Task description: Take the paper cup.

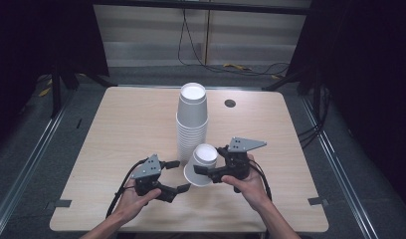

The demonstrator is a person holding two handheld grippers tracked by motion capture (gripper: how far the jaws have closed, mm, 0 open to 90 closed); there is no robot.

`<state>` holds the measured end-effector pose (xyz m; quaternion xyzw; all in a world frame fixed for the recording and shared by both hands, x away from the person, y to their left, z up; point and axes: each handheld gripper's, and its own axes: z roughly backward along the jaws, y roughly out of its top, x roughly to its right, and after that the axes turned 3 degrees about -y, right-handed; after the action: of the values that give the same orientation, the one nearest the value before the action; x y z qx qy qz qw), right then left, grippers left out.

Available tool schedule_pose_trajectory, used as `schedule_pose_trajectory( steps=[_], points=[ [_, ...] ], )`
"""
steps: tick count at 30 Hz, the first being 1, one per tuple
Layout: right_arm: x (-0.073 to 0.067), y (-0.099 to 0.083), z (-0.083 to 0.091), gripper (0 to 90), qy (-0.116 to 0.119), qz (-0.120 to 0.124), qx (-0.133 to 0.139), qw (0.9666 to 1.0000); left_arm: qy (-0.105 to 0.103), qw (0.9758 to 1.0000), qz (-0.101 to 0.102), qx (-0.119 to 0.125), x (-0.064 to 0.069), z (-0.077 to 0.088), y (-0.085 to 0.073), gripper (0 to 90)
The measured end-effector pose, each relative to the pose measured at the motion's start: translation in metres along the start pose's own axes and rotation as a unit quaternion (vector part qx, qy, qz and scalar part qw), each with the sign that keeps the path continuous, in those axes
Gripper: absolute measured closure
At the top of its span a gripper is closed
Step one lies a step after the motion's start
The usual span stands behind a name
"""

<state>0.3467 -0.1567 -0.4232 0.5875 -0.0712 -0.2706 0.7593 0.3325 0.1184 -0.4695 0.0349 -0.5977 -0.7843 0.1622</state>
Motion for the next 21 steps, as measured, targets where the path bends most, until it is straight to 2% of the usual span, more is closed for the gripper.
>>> schedule_pose_trajectory(
  steps=[5, 6, 8, 11, 13, 14, 17, 21],
  points=[
    [0.0, -0.005, -0.005, 21.5, 0.01, -0.009, -0.001, 0.9999, 0.003, 1.0, -0.003, -0.003, 0.003, 0.001, 0.0, 15.6],
    [0.0, -0.008, -0.007, 21.5, 0.017, -0.018, -0.001, 0.9997, -0.001, 1.0, -0.006, 0.001, 0.003, 0.002, 0.001, 15.5],
    [-0.001, -0.009, -0.009, 21.5, 0.018, -0.019, -0.005, 0.9996, -0.012, 0.9999, -0.005, 0.007, 0.003, 0.003, 0.001, 15.4],
    [-0.002, -0.01, -0.012, 21.6, 0.025, -0.021, -0.001, 0.9995, -0.016, 0.9998, -0.012, 0.005, 0.004, 0.001, 0.001, 15.4],
    [-0.003, -0.01, -0.013, 21.6, 0.029, -0.024, 0.0, 0.9993, -0.016, 0.9998, -0.011, 0.006, 0.004, 0.001, 0.001, 15.4],
    [-0.004, -0.01, -0.015, 21.6, 0.036, -0.022, -0.002, 0.9991, -0.021, 0.9997, -0.005, 0.009, 0.005, 0.0, 0.0, 15.4],
    [-0.007, -0.011, -0.017, 21.7, 0.043, -0.022, -0.003, 0.9988, -0.018, 0.9998, -0.007, 0.003, 0.005, -0.001, 0.0, 15.4],
    [-0.011, -0.011, -0.021, 21.7, 0.05, -0.022, 0.001, 0.9985, -0.029, 0.9996, 0.0, 0.005, 0.005, -0.004, -0.002, 12.2]
  ],
)
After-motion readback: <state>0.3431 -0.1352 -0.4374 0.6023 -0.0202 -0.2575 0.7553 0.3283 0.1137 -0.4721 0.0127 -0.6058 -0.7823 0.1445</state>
